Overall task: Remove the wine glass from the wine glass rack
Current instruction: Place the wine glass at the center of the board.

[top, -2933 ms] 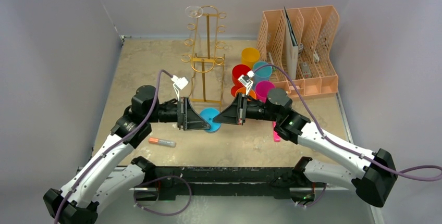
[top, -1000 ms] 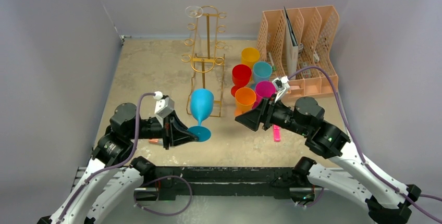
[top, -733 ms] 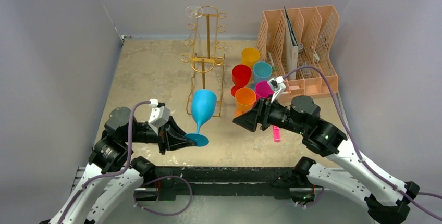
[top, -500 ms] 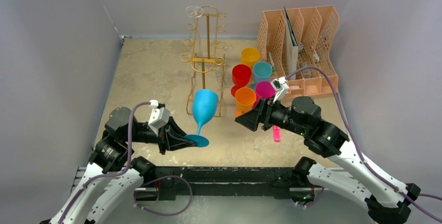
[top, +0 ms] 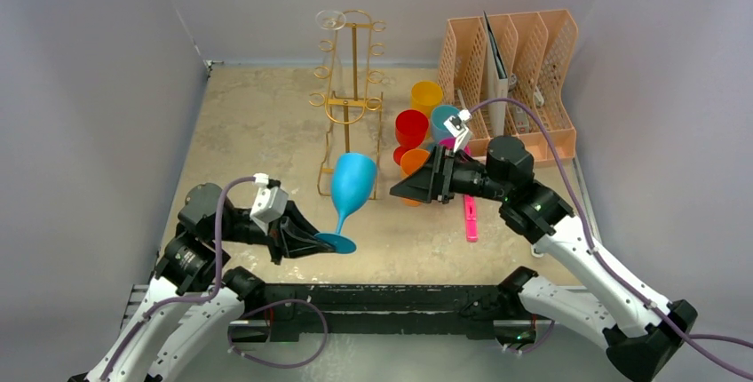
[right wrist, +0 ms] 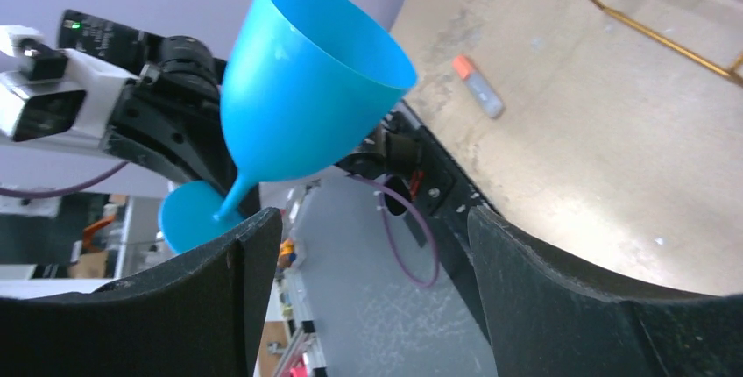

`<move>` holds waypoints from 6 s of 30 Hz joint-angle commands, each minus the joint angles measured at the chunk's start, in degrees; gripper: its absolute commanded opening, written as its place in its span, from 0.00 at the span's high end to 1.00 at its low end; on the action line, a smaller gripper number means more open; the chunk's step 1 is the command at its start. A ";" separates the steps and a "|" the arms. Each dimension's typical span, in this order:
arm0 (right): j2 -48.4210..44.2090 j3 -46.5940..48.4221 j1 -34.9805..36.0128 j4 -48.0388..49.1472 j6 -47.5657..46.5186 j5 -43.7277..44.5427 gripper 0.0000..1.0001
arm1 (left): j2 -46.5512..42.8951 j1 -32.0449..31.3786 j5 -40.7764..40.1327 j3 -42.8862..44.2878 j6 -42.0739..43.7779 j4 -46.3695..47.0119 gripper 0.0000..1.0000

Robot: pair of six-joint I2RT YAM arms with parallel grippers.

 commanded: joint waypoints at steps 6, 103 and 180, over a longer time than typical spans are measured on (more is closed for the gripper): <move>3.19 0.89 -1.00 12.92 5.56 -15.03 0.20 | 0.77 -0.10 4.91 -0.19 1.94 3.54 1.00; 15.49 3.07 -3.72 38.51 30.20 -34.48 0.98 | 10.50 -0.13 6.20 0.00 18.90 -4.16 1.00; 1.00 -2.47 1.59 -25.37 -50.02 35.93 1.00 | -0.52 -0.08 -43.44 6.86 11.41 -11.46 0.09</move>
